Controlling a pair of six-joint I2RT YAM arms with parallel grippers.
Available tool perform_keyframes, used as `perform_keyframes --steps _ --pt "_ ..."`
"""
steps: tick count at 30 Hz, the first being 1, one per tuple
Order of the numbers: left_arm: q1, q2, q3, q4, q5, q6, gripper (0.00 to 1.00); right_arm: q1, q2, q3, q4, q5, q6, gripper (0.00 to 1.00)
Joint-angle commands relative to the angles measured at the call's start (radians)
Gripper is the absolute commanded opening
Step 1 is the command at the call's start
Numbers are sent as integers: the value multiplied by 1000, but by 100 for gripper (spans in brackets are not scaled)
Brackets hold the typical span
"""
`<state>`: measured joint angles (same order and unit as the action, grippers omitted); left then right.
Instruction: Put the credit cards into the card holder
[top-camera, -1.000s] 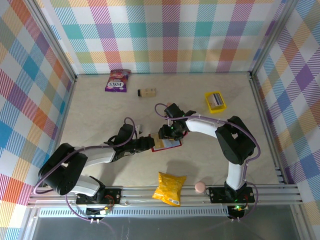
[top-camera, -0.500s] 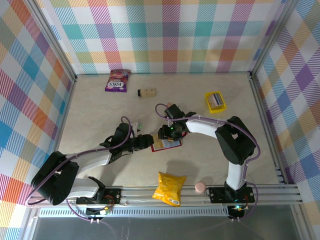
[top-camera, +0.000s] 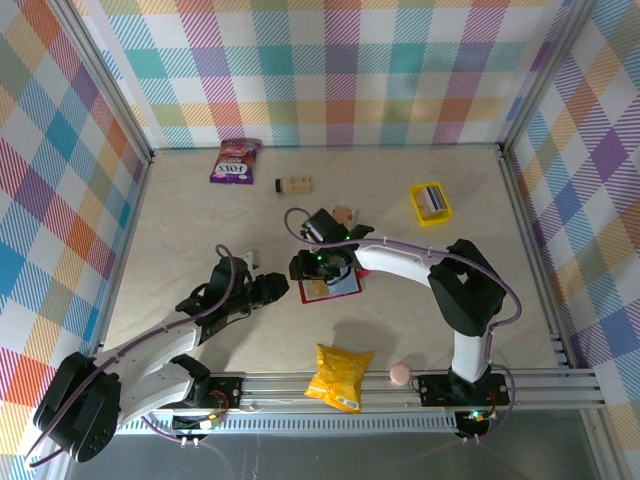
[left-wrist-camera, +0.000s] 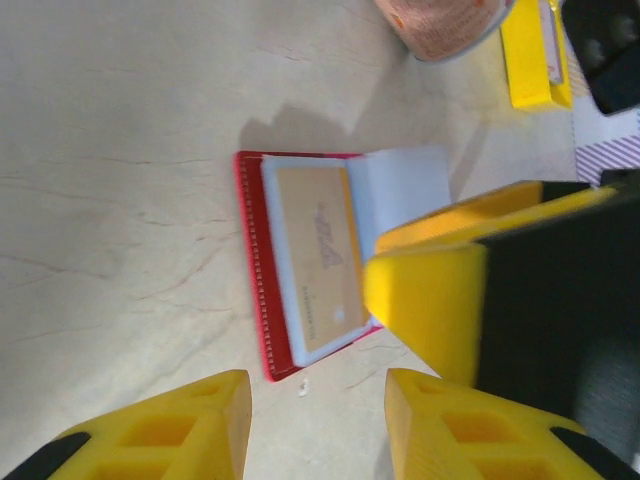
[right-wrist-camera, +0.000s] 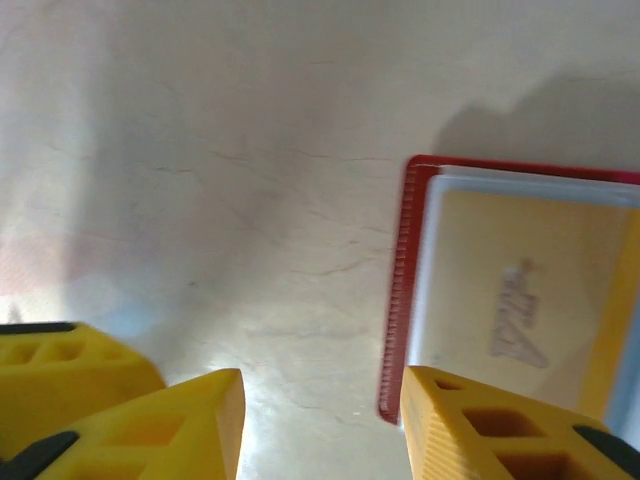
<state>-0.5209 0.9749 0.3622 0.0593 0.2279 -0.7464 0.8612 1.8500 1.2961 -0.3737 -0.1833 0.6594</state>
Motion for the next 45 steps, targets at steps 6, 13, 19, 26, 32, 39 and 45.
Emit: perform_keyframes --steps 6,13,19,26,32,39,45 --pt "21 -81 -59 -11 -17 -14 41 -55 -222 -105 -31 119 22 45" --pt "-32 46 -40 170 110 -23 43 -116 -200 -173 -117 184 -62 49" --pt "-116 170 -8 276 45 -47 45 -119 -100 -136 -131 151 -107 52" --pt "-119 297 55 315 56 -27 46 -132 -41 -101 -151 179 -109 54" --pt "-119 361 78 312 44 -22 46 -139 0 -84 -153 171 -102 55" --pt "-119 418 86 330 42 -22 46 -140 30 -84 -153 180 -83 56" --pt "-117 481 92 346 46 -25 45 -146 34 -103 -96 98 -66 56"
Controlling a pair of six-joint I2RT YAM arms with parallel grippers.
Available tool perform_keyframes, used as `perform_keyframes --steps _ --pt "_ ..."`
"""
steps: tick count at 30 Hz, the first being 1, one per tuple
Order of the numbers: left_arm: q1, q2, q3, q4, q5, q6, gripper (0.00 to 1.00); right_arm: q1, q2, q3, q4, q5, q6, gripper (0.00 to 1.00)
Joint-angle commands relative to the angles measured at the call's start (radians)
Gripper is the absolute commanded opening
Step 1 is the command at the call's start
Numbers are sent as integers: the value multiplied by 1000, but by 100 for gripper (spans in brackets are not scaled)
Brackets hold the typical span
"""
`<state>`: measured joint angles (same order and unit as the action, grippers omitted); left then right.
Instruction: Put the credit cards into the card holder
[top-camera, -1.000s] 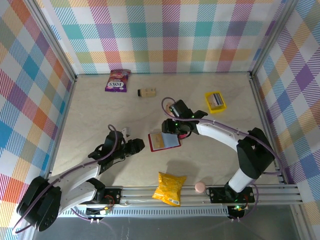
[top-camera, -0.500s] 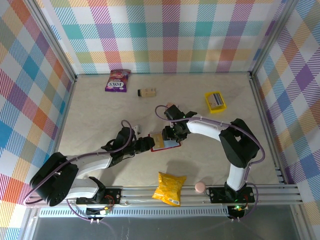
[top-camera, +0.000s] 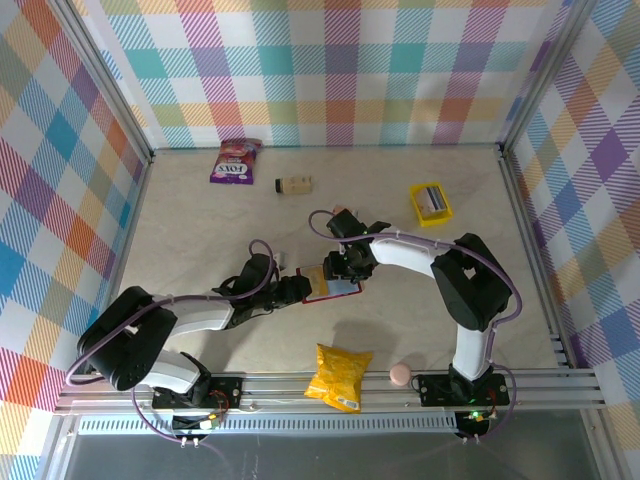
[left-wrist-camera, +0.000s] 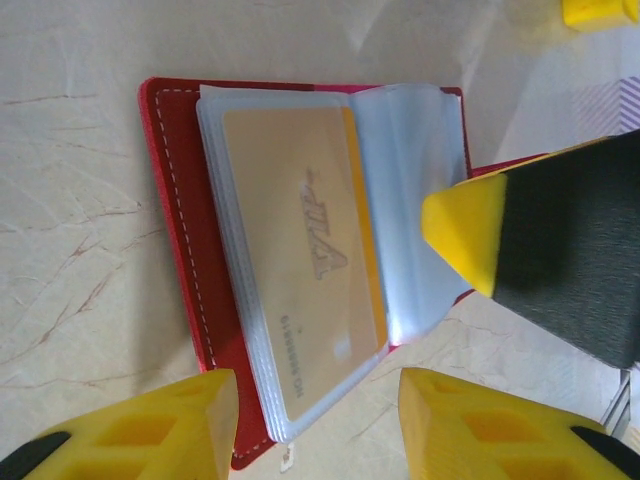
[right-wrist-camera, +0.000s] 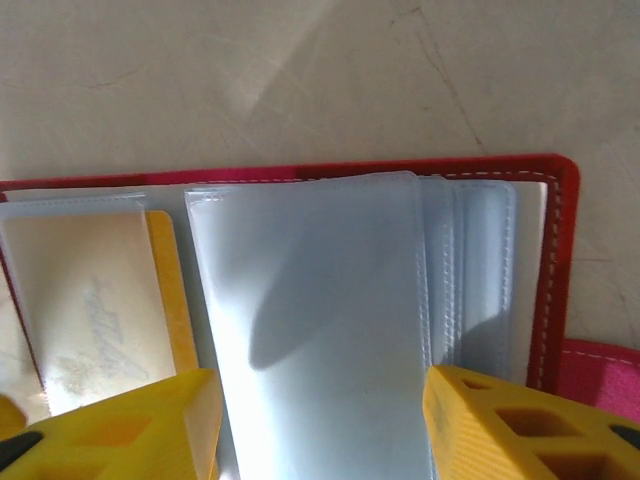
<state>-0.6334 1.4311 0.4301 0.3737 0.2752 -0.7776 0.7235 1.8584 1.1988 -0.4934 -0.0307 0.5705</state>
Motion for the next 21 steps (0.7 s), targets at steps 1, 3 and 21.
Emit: perform_keyframes --steps 1,3,21 --pt "-5 34 24 37 -1 6 45 -12 26 -8 35 -69 27 56" --pt "-5 50 24 49 4 5 44 -16 24 -18 59 -91 41 56" --pt "22 95 3 97 24 -13 33 28 26 -1 175 -186 127 50"
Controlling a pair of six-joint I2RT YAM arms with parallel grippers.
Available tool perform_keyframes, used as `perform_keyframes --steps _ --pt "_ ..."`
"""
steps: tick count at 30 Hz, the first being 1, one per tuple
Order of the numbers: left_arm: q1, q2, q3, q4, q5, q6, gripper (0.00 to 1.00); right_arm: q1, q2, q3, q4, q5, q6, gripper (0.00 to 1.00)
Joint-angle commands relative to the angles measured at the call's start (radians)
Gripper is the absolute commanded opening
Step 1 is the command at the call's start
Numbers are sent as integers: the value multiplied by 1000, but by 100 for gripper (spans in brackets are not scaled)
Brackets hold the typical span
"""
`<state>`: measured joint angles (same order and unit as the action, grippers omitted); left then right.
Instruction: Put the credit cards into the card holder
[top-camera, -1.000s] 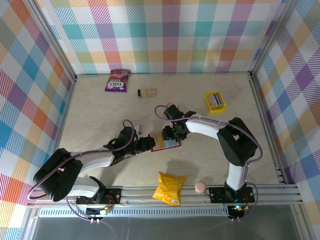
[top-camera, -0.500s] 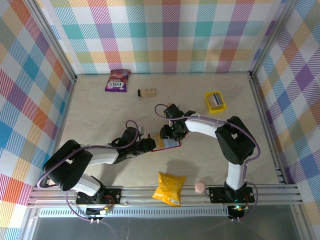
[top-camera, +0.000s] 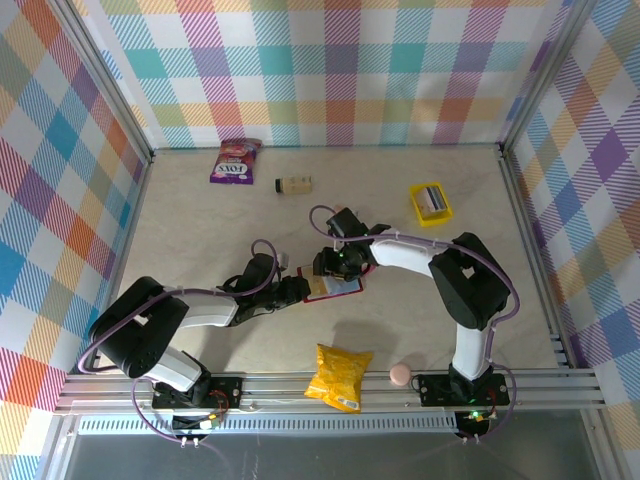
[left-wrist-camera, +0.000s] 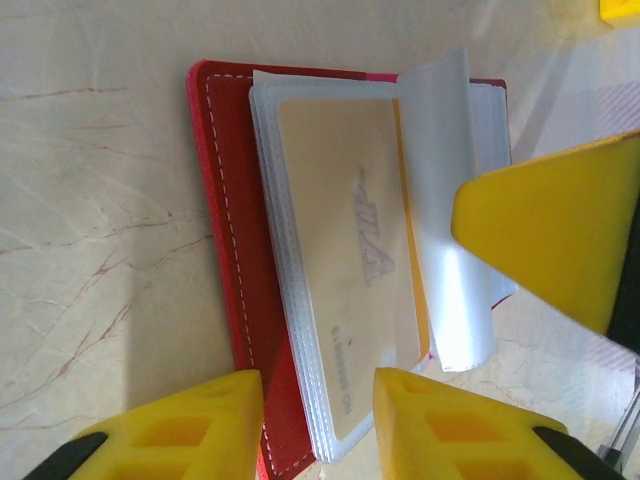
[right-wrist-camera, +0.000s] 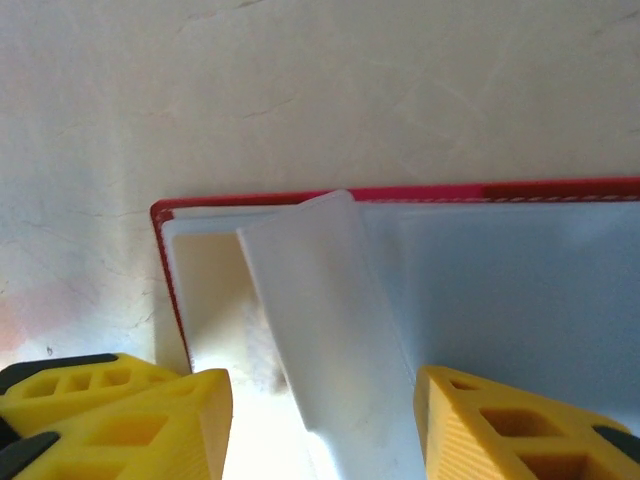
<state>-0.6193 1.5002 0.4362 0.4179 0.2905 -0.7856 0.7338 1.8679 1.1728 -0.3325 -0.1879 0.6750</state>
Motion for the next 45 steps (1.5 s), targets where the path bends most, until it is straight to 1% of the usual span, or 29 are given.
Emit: perform_keyframes --steps 1,7,13,19,22,26,30,33,40,45 --pt "14 17 -9 51 6 -8 33 23 23 32 15 -30 26 50" --pt "36 -29 -48 28 -7 -24 32 59 47 74 -4 -2 34 50" --pt "41 -32 -100 96 -1 -59 32 91 54 113 -35 43 44 49" --pt "44 -84 -132 62 -18 -65 32 114 62 141 -67 73 54 49" --pt "47 -156 -162 18 -49 -75 32 121 68 147 -74 83 59 49" --pt "49 -286 -189 -83 -94 -66 32 128 81 154 -77 94 65 49" --pt "51 -382 -202 -167 -109 -52 32 133 94 158 -62 94 73 49" --pt "55 -429 -216 -193 -117 -46 32 140 110 176 -54 86 77 48" --pt "62 -483 -228 -244 -101 -45 33 167 141 225 -30 62 86 48" --pt "70 -577 -238 -322 -115 -47 33 195 153 274 -30 71 89 48"
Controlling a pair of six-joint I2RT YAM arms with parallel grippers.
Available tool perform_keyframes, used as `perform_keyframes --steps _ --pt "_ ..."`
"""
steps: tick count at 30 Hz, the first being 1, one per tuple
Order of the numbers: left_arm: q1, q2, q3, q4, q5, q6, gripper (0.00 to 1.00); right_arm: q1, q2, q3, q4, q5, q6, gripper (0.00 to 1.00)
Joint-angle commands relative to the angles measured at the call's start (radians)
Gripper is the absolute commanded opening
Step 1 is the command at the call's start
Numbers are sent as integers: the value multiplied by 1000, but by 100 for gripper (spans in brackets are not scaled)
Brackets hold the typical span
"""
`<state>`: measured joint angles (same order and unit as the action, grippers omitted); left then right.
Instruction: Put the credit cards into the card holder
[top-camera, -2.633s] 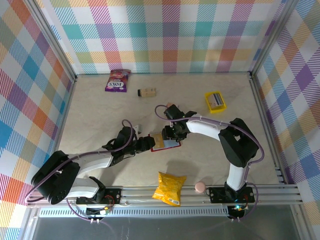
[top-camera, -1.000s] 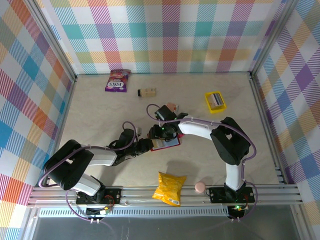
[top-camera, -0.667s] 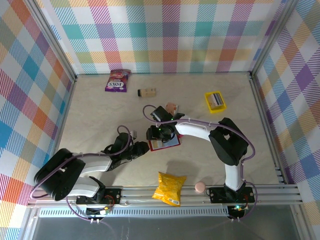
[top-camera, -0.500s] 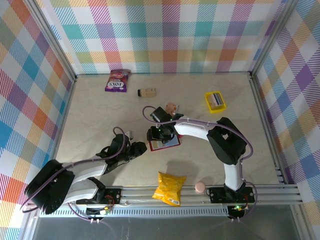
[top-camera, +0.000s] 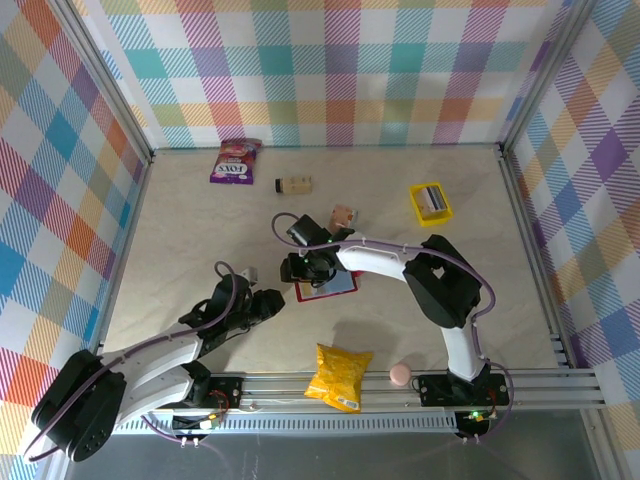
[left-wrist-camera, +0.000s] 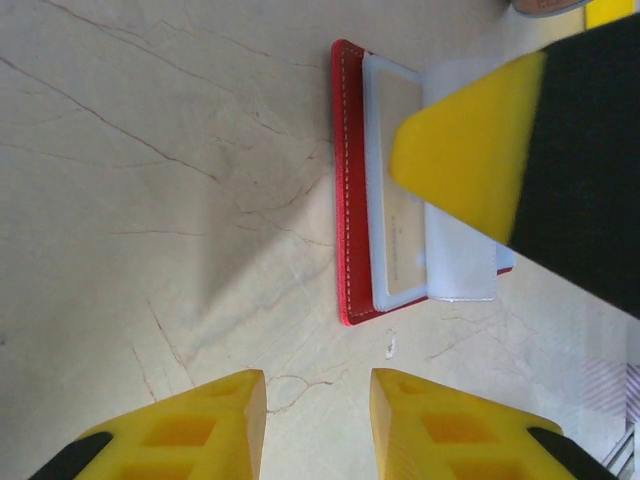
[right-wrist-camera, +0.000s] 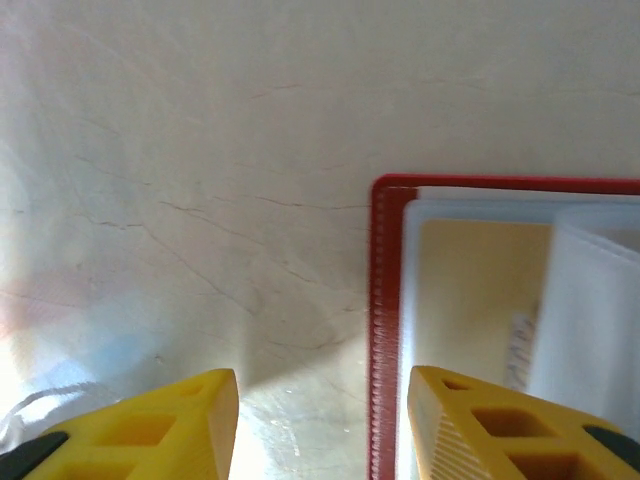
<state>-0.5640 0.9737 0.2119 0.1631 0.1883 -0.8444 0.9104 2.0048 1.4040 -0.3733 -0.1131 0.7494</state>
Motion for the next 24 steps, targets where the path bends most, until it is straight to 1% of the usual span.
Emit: perform_keyframes --steps 1,8,12,15,18,21,24 --pt "15 -70 -17 -80 -16 12 33 23 22 57 8 -1 13 48" --pt "19 -189 -44 -168 -36 5 33 48 92 180 -6 -12 7 47" --pt "19 -230 -53 -186 -26 13 34 49 73 184 -8 13 -1 48" --pt "19 -230 -60 -145 8 15 35 33 3 106 -11 58 -6 49" --pt "16 -198 -59 -89 28 15 36 -6 -108 -37 12 100 -1 50" --pt "5 -134 -43 -32 37 26 36 -59 -212 -173 10 130 -2 51" --pt "-9 -46 -12 20 52 46 38 -100 -260 -242 -19 148 -21 53"
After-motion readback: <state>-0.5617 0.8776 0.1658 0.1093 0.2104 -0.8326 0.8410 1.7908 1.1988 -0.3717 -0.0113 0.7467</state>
